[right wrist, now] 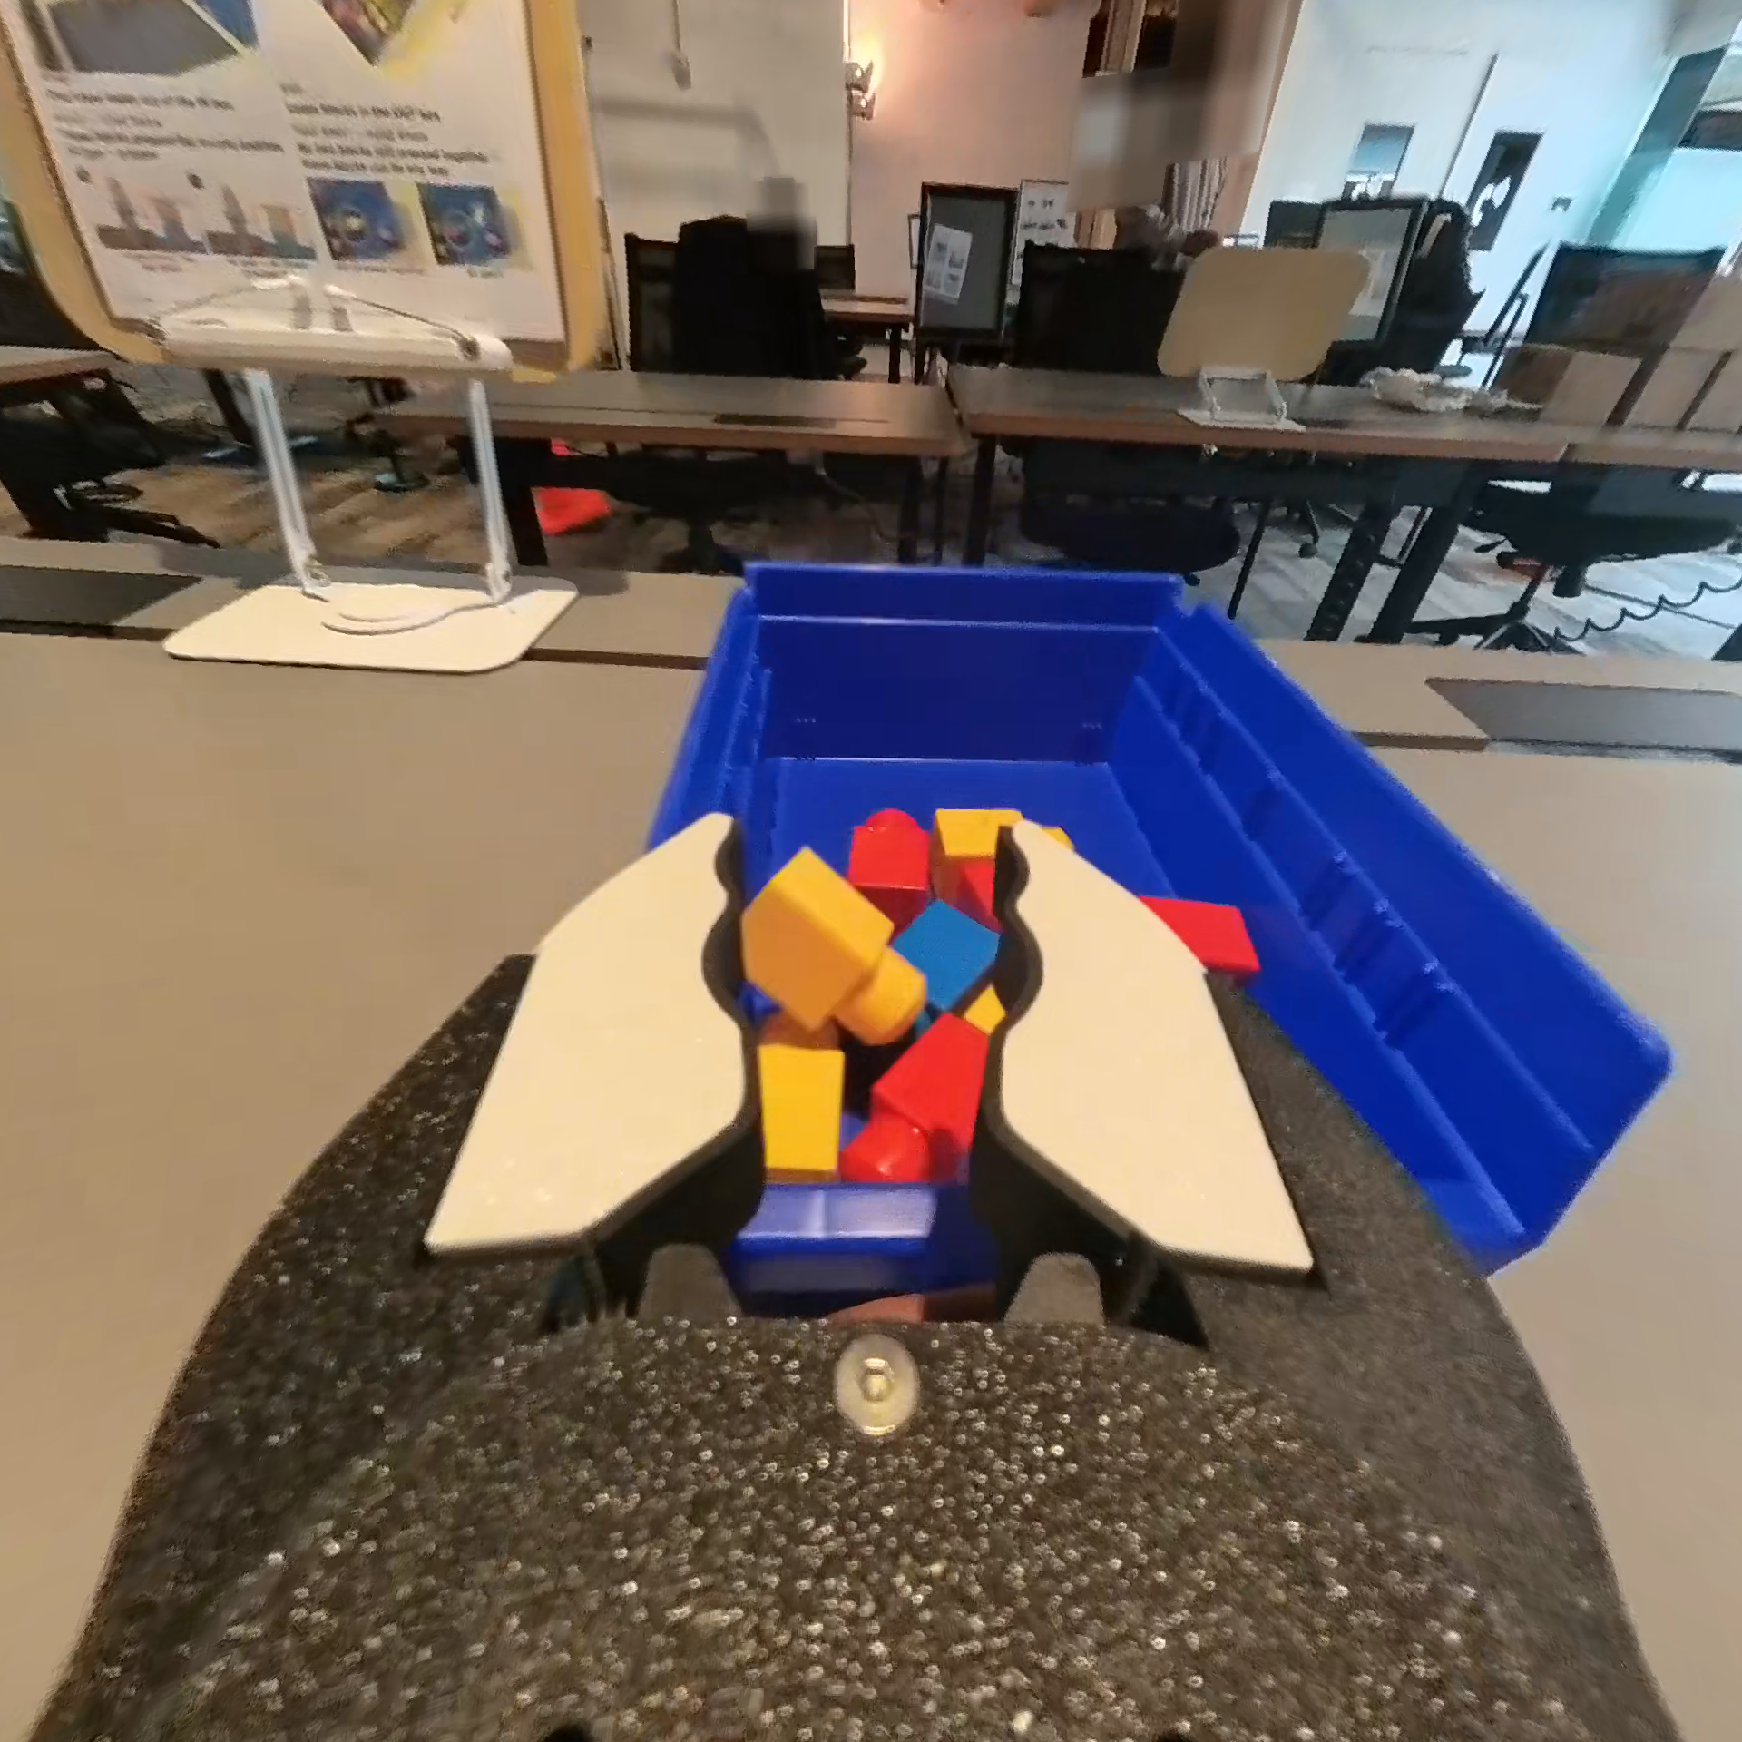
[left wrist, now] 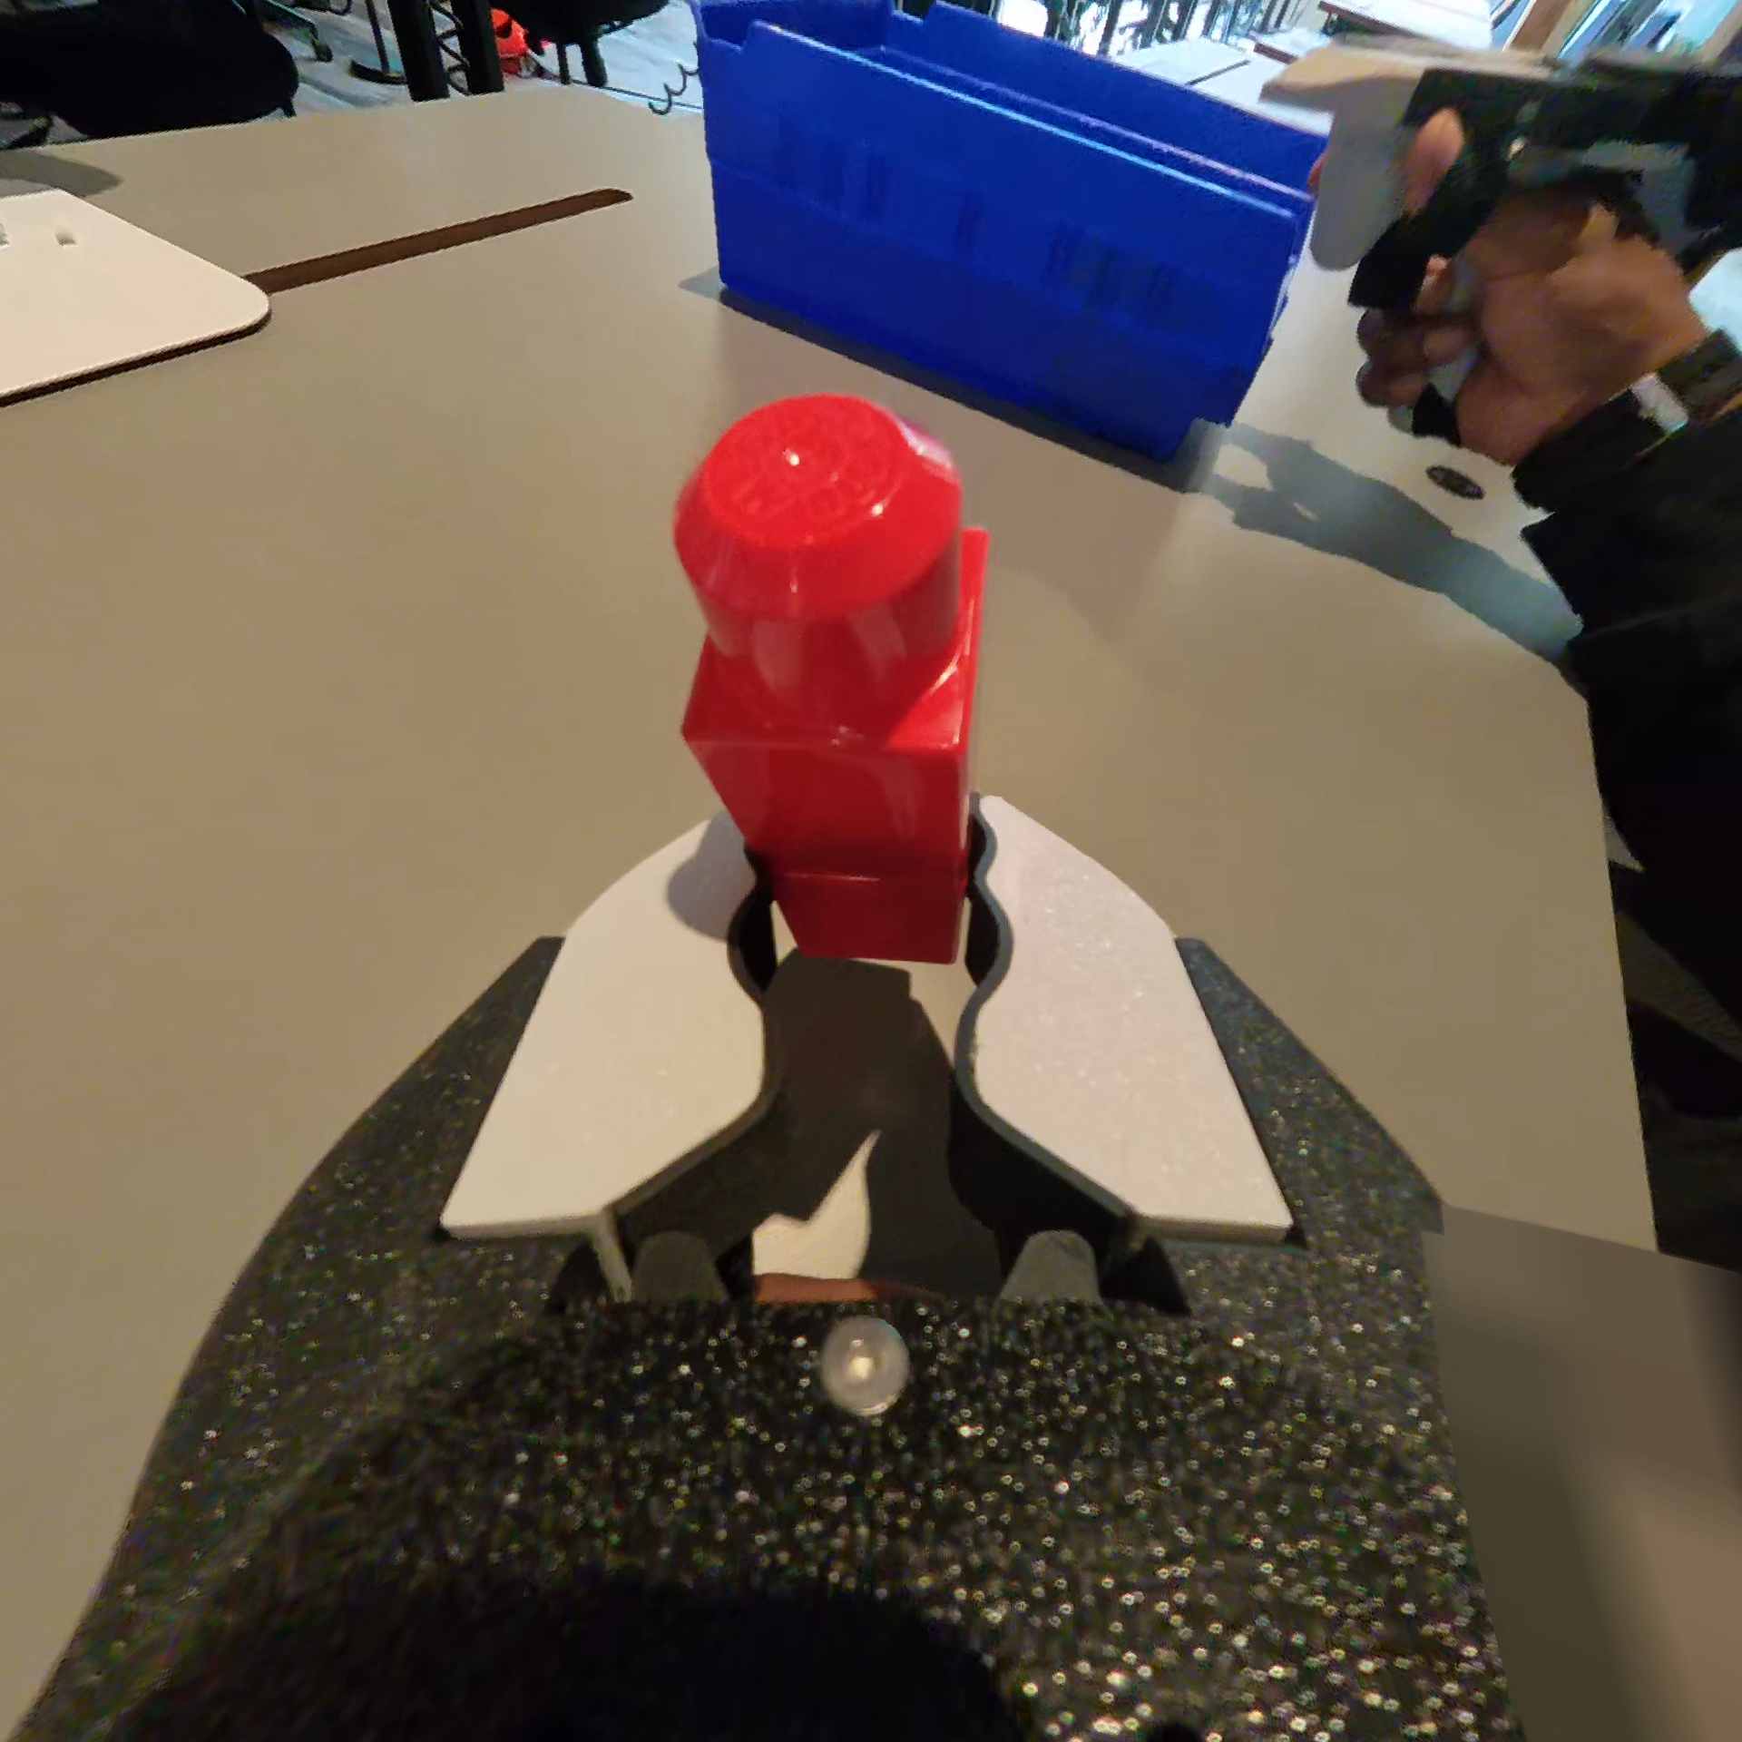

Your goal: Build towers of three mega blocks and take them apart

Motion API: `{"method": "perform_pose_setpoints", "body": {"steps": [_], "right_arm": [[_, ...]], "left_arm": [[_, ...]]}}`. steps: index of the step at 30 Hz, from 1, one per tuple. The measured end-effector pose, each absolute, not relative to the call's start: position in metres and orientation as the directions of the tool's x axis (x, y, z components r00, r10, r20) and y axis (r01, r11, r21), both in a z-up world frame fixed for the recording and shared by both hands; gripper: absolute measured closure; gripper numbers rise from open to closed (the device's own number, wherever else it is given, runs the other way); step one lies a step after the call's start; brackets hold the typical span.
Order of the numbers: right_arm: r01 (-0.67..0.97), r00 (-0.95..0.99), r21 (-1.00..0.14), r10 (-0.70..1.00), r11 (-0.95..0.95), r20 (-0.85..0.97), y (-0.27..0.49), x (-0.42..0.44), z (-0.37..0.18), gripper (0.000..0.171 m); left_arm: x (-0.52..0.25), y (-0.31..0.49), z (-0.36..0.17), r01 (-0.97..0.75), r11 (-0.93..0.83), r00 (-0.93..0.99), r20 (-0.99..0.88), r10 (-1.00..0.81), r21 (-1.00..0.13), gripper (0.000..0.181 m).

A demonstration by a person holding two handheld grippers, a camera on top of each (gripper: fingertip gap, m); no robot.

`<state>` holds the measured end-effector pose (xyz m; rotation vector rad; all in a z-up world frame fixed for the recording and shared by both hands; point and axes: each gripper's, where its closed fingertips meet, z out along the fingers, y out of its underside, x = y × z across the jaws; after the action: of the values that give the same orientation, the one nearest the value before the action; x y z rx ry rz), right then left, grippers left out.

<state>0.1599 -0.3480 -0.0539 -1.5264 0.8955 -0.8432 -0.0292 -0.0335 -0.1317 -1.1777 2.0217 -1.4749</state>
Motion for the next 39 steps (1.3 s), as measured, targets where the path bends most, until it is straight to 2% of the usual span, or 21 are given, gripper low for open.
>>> {"method": "perform_pose_setpoints", "body": {"steps": [4, 8, 12, 14, 15, 17, 20, 24, 30, 34, 39], "right_arm": [[0.014, 0.543, -0.988, -0.828, -0.155, 0.137, -0.311, 0.126, -0.022, 0.122], [0.129, 0.741, -0.953, -0.612, -0.273, 0.276, -0.22, 0.062, -0.011, 0.125], [0.175, 0.9, -0.914, -0.318, -0.367, 0.3, -0.121, -0.01, -0.049, 0.122], [0.165, 0.925, -0.899, -0.251, -0.406, 0.284, -0.088, -0.031, -0.074, 0.118], [0.157, 0.933, -0.896, -0.235, -0.414, 0.272, -0.076, -0.038, -0.084, 0.124], [0.135, 0.938, -0.897, -0.239, -0.421, 0.253, -0.064, -0.044, -0.095, 0.115], [0.1, 0.952, -0.91, -0.228, -0.403, 0.205, -0.055, -0.051, -0.102, 0.113], [0.051, 0.959, -0.941, -0.246, -0.334, 0.139, -0.049, -0.055, -0.097, 0.111], [0.083, 0.943, -0.949, -0.284, -0.304, 0.173, -0.049, -0.051, -0.096, 0.121], [0.067, 0.958, -0.961, -0.252, -0.269, 0.137, -0.051, -0.052, -0.092, 0.123], [-0.111, 0.981, -0.985, -0.173, -0.131, -0.088, -0.057, -0.051, -0.081, 0.129]], "left_arm": [[-0.031, -0.04, -0.134, -0.364, 0.188, -0.597, 0.074, -0.799, -0.912, 0.144], [-0.028, -0.045, -0.137, -0.248, 0.379, -0.594, -0.169, -0.786, -0.891, 0.145], [-0.025, -0.051, -0.143, -0.126, 0.589, -0.549, -0.438, -0.712, -0.798, 0.145], [-0.024, -0.053, -0.143, -0.091, 0.641, -0.519, -0.514, -0.683, -0.762, 0.144], [-0.022, -0.051, -0.141, -0.084, 0.662, -0.488, -0.548, -0.679, -0.745, 0.145], [-0.019, -0.039, -0.139, -0.091, 0.704, -0.432, -0.609, -0.665, -0.705, 0.145], [-0.02, -0.042, -0.125, -0.04, 0.674, -0.399, -0.606, -0.688, -0.738, 0.145], [-0.019, -0.044, -0.129, -0.032, 0.741, -0.38, -0.677, -0.63, -0.671, 0.145], [-0.021, -0.052, -0.124, 0.015, 0.774, -0.354, -0.727, -0.588, -0.633, 0.144], [-0.023, -0.054, -0.122, 0.034, 0.745, -0.374, -0.7, -0.609, -0.666, 0.146], [-0.027, -0.06, -0.116, 0.061, 0.663, -0.425, -0.62, -0.659, -0.746, 0.145]]}}
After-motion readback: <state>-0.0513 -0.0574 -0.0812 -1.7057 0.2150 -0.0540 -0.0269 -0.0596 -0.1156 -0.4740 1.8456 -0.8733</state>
